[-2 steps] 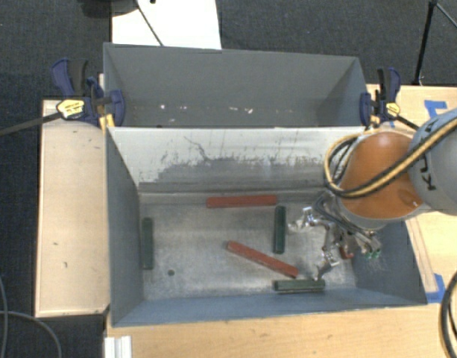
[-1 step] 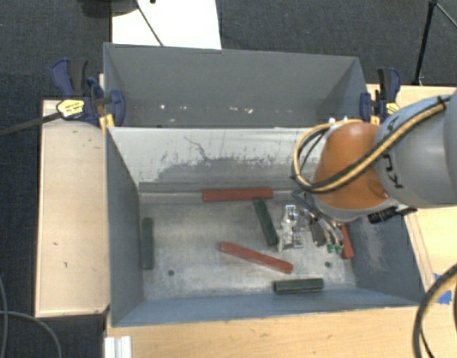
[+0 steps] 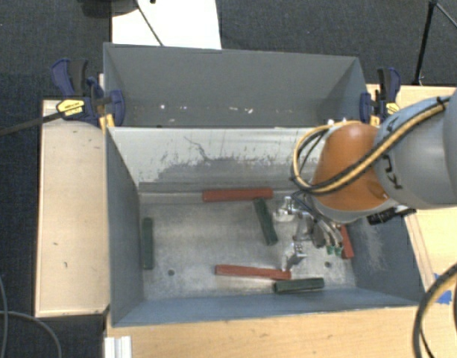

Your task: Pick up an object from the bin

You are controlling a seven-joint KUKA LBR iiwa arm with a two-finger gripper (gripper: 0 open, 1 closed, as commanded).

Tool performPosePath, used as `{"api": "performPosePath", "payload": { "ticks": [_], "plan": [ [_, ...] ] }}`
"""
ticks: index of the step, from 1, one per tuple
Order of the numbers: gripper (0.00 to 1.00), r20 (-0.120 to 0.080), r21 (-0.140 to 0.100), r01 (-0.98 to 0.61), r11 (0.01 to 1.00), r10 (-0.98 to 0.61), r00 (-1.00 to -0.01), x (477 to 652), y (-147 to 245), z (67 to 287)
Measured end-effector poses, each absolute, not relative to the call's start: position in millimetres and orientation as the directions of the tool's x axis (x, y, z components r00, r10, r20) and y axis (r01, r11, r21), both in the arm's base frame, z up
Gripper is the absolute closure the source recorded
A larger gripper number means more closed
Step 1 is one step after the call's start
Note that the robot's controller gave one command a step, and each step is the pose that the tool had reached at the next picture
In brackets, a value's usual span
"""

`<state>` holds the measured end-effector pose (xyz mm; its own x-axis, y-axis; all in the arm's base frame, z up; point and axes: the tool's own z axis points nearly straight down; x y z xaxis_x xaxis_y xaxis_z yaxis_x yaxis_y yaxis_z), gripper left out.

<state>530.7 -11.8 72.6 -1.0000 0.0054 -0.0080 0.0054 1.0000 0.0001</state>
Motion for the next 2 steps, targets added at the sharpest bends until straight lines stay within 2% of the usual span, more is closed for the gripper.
{"api": "performPosePath", "payload": {
  "ticks": [2],
  "plan": [
    [0.0,-0.004,-0.003,-0.009,1.0,-0.009,-1.0,525.8,-2.7,76.7]
  ]
}}
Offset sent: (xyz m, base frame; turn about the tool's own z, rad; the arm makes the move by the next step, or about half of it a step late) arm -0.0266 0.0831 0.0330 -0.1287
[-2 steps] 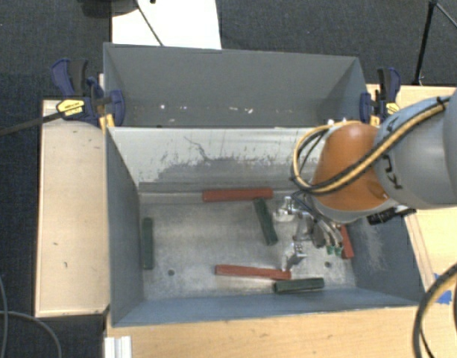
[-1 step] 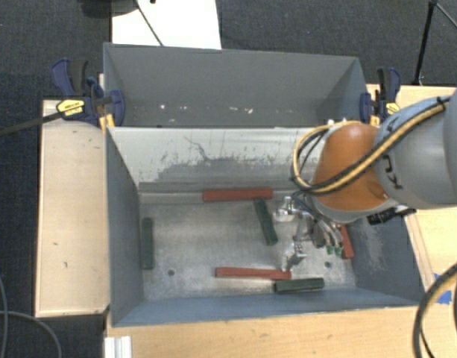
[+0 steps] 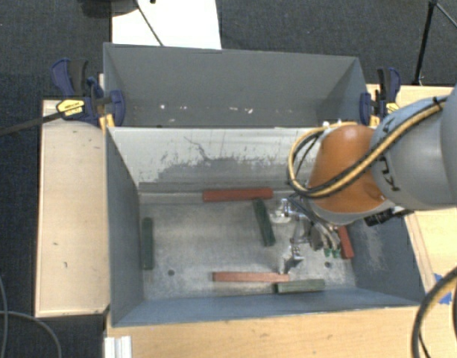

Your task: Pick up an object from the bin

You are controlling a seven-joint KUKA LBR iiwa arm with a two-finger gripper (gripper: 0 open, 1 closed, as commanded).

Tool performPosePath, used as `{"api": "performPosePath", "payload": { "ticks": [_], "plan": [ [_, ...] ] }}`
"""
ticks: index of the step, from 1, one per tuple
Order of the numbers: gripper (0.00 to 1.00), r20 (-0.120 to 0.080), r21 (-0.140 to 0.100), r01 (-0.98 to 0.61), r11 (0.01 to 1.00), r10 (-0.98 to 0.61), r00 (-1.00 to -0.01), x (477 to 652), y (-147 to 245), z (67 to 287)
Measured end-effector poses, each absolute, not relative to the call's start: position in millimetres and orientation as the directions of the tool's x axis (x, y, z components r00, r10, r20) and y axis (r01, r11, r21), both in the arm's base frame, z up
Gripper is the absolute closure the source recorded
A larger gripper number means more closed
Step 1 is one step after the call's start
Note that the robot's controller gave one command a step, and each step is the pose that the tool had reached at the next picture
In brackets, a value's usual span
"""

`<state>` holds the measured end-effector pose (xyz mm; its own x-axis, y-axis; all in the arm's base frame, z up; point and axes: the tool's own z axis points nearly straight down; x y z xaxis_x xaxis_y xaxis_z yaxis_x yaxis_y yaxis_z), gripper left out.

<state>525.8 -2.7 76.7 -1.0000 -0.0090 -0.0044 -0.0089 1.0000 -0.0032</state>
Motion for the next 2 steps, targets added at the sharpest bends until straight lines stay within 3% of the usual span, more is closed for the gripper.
{"api": "performPosePath", "payload": {
  "ticks": [1,2],
  "plan": [
    [0.0,-0.039,0.001,0.003,1.0,0.003,-0.999,505.0,32,84],
    [0.0,-0.023,0.002,-0.126,0.992,-0.126,-0.992,488.6,43,88]
  ]
}}
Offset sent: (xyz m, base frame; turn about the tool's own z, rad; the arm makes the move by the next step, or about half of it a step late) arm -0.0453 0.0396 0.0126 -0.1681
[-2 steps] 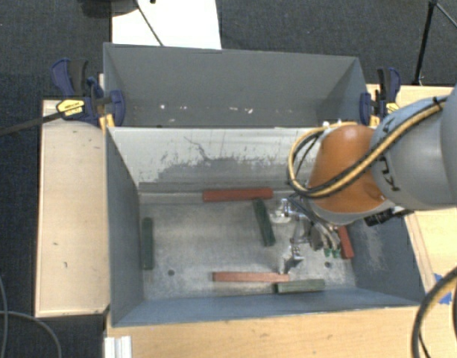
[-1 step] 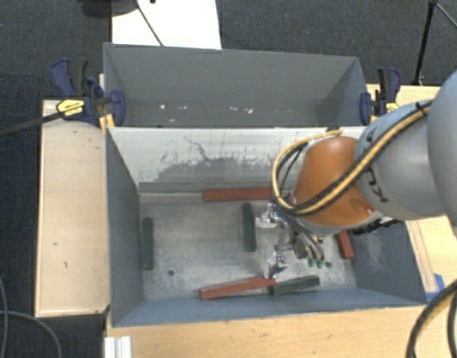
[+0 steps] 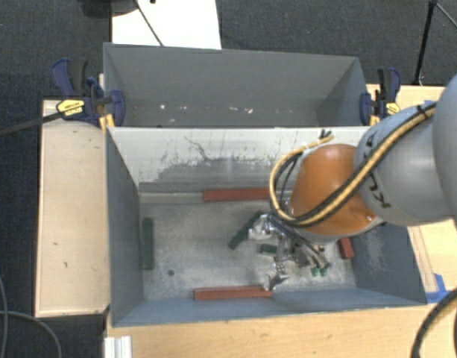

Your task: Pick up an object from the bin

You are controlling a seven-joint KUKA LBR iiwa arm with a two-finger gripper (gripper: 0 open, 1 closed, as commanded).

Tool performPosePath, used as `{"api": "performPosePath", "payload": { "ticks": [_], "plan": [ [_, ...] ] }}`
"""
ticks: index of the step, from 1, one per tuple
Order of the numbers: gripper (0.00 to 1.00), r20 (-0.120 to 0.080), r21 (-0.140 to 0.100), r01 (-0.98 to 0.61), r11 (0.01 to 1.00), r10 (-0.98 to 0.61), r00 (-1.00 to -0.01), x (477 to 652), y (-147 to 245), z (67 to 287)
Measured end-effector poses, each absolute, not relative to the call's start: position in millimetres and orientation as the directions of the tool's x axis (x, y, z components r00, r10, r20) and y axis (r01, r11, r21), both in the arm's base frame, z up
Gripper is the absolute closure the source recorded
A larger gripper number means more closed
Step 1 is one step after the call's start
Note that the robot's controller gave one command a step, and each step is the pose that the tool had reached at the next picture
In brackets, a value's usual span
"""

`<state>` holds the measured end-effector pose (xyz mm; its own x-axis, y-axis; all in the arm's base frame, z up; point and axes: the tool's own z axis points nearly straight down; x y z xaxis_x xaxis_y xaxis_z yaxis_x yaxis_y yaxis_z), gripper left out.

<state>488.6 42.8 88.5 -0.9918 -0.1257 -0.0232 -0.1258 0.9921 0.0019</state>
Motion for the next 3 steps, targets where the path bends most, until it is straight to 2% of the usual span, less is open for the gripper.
{"api": "performPosePath", "payload": {
  "ticks": [1,2,3],
  "plan": [
    [0.0,-0.002,-0.001,-0.128,0.992,-0.128,-0.992,537.5,64,81],
    [0.0,-0.011,0.006,-0.154,0.988,-0.154,-0.988,564.2,68,79],
    [0.0,0.004,-0.001,-0.191,0.982,-0.191,-0.982,573.8,77,78]
  ]
}}
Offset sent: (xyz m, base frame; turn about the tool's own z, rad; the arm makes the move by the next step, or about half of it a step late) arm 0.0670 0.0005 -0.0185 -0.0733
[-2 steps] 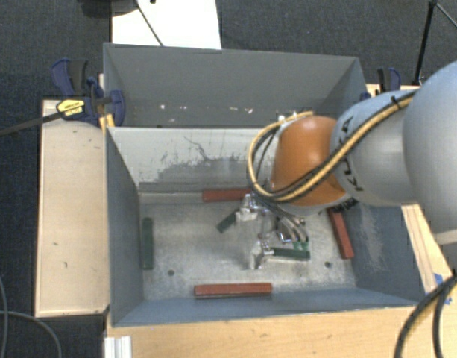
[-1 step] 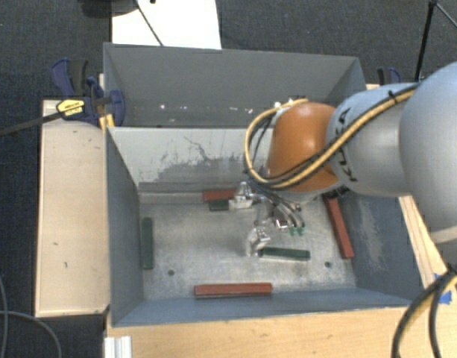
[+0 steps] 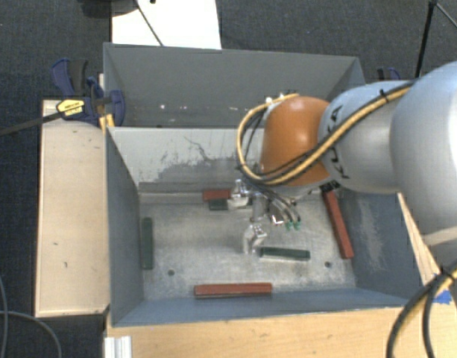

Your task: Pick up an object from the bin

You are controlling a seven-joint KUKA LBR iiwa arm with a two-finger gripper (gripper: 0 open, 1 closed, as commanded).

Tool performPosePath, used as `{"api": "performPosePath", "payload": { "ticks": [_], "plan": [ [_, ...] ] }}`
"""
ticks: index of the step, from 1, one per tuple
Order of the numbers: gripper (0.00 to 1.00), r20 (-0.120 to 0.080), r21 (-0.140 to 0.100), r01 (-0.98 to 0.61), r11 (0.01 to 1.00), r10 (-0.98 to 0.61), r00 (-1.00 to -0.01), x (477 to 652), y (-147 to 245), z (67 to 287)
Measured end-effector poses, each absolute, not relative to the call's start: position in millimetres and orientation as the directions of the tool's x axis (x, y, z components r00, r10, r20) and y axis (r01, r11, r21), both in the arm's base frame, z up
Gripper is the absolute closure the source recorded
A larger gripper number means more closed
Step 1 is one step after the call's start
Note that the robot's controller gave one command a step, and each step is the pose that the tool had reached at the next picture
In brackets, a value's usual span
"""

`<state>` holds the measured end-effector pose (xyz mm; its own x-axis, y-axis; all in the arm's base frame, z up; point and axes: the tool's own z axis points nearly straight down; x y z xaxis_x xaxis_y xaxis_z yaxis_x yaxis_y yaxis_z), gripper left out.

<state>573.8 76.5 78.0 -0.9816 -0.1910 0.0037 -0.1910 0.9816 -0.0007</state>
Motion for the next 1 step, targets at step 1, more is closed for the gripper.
{"api": "performPosePath", "payload": {
  "ticks": [1],
  "plan": [
    [0.0,0.004,0.003,-0.289,0.957,-0.289,-0.957,553.4,45.2,121.0]
  ]
}}
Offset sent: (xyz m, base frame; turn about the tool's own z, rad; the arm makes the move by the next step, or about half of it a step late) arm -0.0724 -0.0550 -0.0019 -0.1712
